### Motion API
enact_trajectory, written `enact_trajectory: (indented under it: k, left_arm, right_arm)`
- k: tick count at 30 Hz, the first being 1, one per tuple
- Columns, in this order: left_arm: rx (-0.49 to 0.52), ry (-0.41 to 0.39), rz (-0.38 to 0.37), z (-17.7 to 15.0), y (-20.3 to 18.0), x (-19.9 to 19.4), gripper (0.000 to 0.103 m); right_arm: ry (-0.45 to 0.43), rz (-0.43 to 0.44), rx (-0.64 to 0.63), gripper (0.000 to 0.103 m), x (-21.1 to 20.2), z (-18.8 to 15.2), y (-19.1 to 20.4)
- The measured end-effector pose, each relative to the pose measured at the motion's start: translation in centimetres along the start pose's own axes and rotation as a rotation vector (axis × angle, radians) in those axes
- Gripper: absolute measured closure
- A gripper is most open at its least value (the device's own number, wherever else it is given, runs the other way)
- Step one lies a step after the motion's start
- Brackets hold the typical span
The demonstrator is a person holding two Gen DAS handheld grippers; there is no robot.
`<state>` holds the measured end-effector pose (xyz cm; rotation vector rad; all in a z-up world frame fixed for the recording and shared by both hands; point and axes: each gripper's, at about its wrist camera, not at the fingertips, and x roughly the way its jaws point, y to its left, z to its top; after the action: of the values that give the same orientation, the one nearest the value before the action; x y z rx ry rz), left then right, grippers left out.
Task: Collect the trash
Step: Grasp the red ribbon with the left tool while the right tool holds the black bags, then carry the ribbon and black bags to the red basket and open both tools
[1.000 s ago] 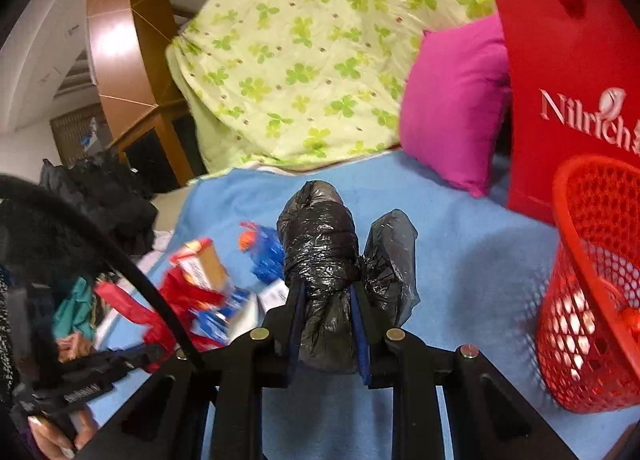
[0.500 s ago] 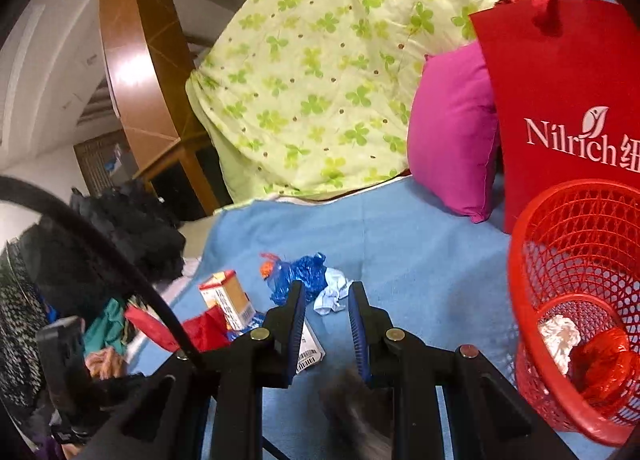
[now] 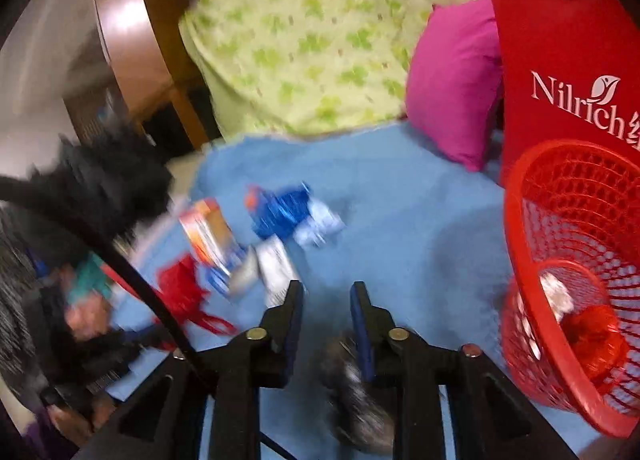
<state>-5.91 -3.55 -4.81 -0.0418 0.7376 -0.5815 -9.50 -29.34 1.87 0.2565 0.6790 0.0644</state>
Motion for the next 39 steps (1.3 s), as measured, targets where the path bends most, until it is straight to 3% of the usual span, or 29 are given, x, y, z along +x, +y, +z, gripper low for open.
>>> enact_trajectory:
  k: [3,6,8,9,10,12,15,16,22,26,27,28,39]
  left_arm:
    - [-0.018,0.017,0.013,0.1,1.0,0.4,0.090]
    - [-0.033,0.022,0.004,0.2,1.4,0.5,0.090]
    - [-0.052,0.051,-0.002,0.1,1.5,1.0,0.090]
    - [-0.054,0.063,-0.004,-0.1,1.5,1.3,0.090]
    - [-0.050,0.074,-0.004,-0.2,1.4,1.4,0.090]
    - [-0.044,0.096,-0.007,-0.3,1.2,1.8,0.089]
    - [-0.052,0.133,0.002,-0.8,1.3,2.5,0.086]
    - [-0.063,0.159,-0.008,-1.0,1.4,3.0,0.077]
    - [-0.022,0.182,0.041,-1.4,0.6,4.4,0.054]
    - [0.057,0.198,0.063,-1.6,-0.6,5.4,0.058]
    - [0.074,0.194,0.068,-1.6,-0.7,5.4,0.075]
    - [0.083,0.194,0.062,-1.7,-0.9,5.4,0.084]
    - [0.099,0.056,0.012,1.1,-4.6,0.7,0.088]
  right_arm:
    - [0.090,-0.031,-0.002,0.038,0.8,-1.3,-0.2]
    - [0.135,-0.107,-0.077,0.038,1.4,-2.7,0.1]
    - [0.209,-0.144,-0.094,0.039,2.7,-3.7,-0.2]
    - [0.258,-0.169,-0.090,0.041,3.8,-4.3,-0.6]
    - [0.280,-0.186,-0.089,0.059,4.4,-4.5,-0.8]
    - [0.303,-0.192,-0.087,0.063,5.1,-4.9,-1.1]
    - [0.279,-0.159,-0.070,0.066,4.9,-4.5,-1.0]
    - [0.263,-0.141,-0.053,0.067,4.7,-4.3,-1.0]
    - [0.152,-0.042,-0.008,0.067,2.5,-3.1,0.2]
    - [0.078,0.001,0.003,0.067,1.8,-2.3,1.3]
    - [0.063,0.015,0.002,0.067,1.6,-2.2,1.4]
    - [0.047,0.021,-0.003,0.067,1.3,-2.2,1.6]
    - [-0.249,0.078,0.065,0.067,-5.7,-0.8,-0.4]
